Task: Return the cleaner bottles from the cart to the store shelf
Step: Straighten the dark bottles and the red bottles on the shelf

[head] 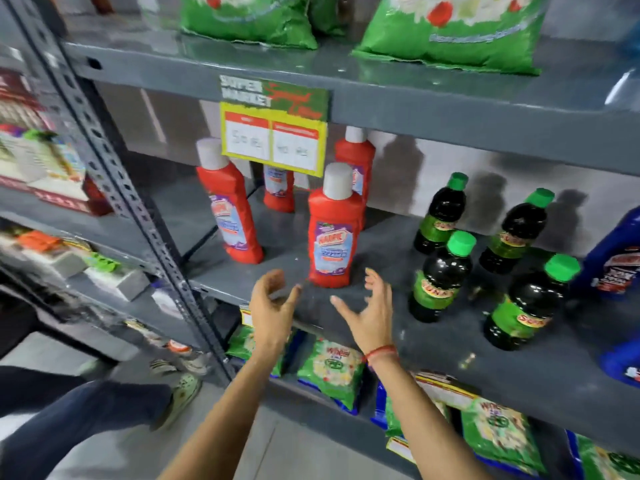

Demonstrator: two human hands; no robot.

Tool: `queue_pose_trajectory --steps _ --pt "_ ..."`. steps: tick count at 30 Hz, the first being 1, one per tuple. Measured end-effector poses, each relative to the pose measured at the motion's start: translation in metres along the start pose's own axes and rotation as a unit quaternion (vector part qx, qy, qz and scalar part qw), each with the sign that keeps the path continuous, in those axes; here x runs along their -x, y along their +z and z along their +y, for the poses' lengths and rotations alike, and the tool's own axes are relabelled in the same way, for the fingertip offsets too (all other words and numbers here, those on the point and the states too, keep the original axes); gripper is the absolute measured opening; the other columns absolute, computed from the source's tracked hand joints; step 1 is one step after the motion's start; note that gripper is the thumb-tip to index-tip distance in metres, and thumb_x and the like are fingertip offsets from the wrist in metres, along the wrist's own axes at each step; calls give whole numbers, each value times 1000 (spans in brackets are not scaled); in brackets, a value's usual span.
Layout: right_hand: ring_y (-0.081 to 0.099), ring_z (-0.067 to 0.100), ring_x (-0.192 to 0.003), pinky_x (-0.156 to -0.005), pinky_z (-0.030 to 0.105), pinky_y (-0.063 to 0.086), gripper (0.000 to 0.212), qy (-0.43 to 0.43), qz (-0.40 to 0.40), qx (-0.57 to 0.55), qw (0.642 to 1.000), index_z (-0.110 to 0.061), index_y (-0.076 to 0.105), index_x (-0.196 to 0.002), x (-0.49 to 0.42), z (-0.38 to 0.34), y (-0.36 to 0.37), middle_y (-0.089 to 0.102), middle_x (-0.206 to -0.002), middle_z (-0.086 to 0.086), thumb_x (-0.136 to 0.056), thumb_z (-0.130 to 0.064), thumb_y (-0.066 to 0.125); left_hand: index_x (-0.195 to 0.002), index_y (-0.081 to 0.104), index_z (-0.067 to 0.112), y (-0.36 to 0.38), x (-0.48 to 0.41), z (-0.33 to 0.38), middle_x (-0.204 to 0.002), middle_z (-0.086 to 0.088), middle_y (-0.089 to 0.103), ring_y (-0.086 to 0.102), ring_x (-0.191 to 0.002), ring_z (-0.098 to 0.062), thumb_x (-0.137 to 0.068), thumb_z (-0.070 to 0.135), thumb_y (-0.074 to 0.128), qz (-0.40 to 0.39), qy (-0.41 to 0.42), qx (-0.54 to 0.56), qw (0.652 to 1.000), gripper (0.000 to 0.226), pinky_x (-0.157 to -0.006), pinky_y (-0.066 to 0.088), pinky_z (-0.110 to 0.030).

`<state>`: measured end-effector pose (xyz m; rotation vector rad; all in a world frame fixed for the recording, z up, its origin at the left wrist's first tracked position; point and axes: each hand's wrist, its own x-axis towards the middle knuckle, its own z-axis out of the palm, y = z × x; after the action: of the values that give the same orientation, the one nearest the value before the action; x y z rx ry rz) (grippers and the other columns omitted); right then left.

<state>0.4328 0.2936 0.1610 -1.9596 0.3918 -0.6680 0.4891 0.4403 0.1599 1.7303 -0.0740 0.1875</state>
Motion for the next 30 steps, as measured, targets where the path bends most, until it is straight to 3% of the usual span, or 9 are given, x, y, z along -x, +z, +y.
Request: queue_pose_trajectory --steps 4,7,9,11,16,21,30 --pt "40 29 -125 -105 33 31 94 46 -54 -1 998 -2 30 -136 -25 -1 36 43 -131 21 -61 -24 83 -129 40 12 -29 -42 -13 -126 -11 43 49 -114 -25 -74 20 74 42 -7 -40 998 65 -95 46 -41" --pt "48 32 -119 -101 36 38 79 67 -33 -21 997 1 36 -130 -37 1 47 49 -126 22 -67 -19 79 -132 35 8 -41 -69 -22 -130 -16 42 45 -121 -29 -68 21 78 50 -22 -69 996 78 -104 40 -44" --pt "53 31 -115 -97 36 42 69 76 -24 -24 997 -1 40 -127 -41 4 48 53 -125 20 -71 -17 76 -120 43 6 -45 -85 -27 -120 -19 54 51 -113 -33 -63 23 80 40 -26 -84 995 71 -98 43 -47" --pt "54 30 -113 -94 34 43 63 78 -25 -26 996 -3 42 -124 -43 7 48 55 -124 19 -72 -16 75 -115 45 9 -47 -97 -28 -115 -16 60 57 -107 -32 -60 27 82 25 -35 -90 995 69 -93 47 -44" --pt "55 21 -103 -86 28 43 57 71 -45 -20 996 -5 43 -120 -42 8 49 57 -120 18 -74 -19 74 -126 41 14 -50 -118 -33 -125 -10 59 57 -109 -24 -59 32 82 11 -30 -99 995 81 -90 42 -30" --pt "54 15 -99 -84 27 43 56 73 -68 -13 995 -7 43 -119 -39 9 48 59 -119 15 -74 -22 73 -117 48 12 -51 -124 -37 -117 -14 63 60 -104 -30 -59 35 80 15 -17 -157 987 70 -87 48 -39" --pt "54 12 -98 -82 25 43 53 88 -91 -21 992 -15 43 -118 -40 10 45 60 -119 10 -75 -25 72 -122 45 10 -53 -122 -33 -122 -15 62 60 -107 -31 -61 35 80 0 -17 -164 986 75 -93 50 -43"
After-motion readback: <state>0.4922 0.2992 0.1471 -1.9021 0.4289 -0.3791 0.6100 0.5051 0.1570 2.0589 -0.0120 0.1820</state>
